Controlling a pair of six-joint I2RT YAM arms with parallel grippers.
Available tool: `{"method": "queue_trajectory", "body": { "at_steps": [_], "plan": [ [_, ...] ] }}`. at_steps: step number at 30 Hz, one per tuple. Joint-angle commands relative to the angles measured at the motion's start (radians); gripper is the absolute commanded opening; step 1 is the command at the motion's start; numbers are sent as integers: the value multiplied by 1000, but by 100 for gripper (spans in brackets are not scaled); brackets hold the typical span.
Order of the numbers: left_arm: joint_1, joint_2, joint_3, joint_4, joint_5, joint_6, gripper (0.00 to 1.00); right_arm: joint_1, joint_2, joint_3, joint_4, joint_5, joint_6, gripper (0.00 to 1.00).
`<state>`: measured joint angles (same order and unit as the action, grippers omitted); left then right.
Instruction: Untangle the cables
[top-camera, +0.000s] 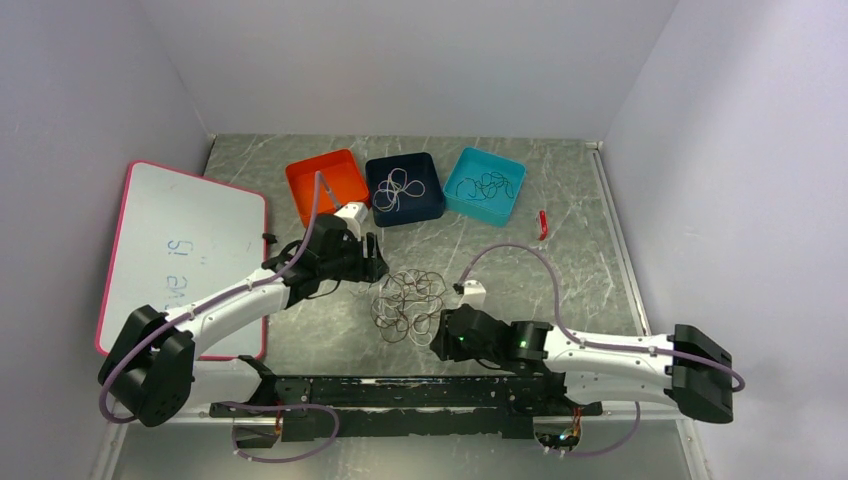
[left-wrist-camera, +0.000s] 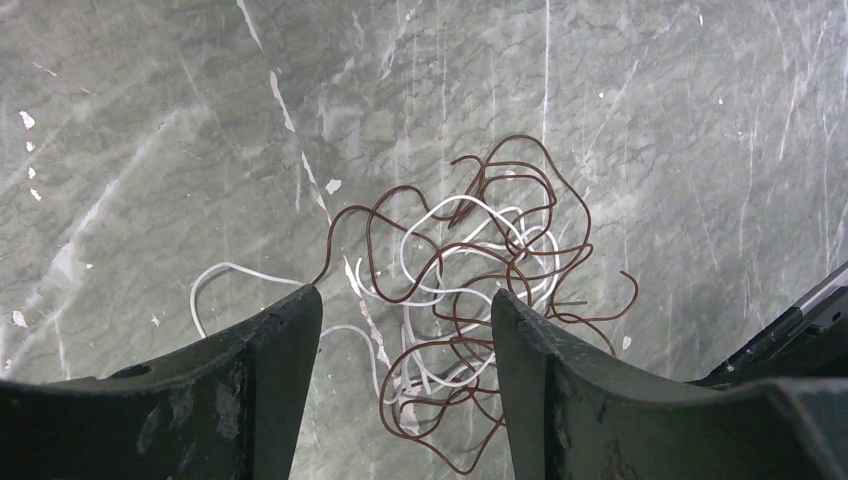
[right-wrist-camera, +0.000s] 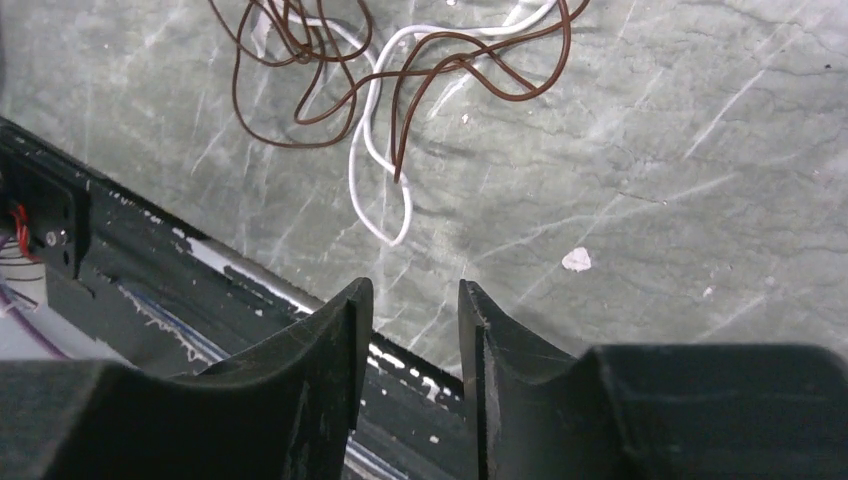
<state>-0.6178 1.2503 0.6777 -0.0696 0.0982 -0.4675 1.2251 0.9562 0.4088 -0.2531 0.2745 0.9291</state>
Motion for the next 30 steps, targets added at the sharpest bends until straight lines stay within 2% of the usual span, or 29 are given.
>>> {"method": "queue_trajectory", "body": {
  "at_steps": [1,6,15,27,30],
  "plan": [
    [4,-8,1,31,26,3,67,6,76,6,91,48,55,39],
    [3,-9,-2,35,31,4,67,4,131,-1,195,41,51,39],
    [4,-28,-18,46,29,3,66,-8,187,14,181,74,88,28],
    [4,-18,-23,68,34,6,66,-34,204,17,206,99,89,27],
    [4,-30,-29,89,32,2,65,-36,205,19,202,109,92,21]
  ]
}}
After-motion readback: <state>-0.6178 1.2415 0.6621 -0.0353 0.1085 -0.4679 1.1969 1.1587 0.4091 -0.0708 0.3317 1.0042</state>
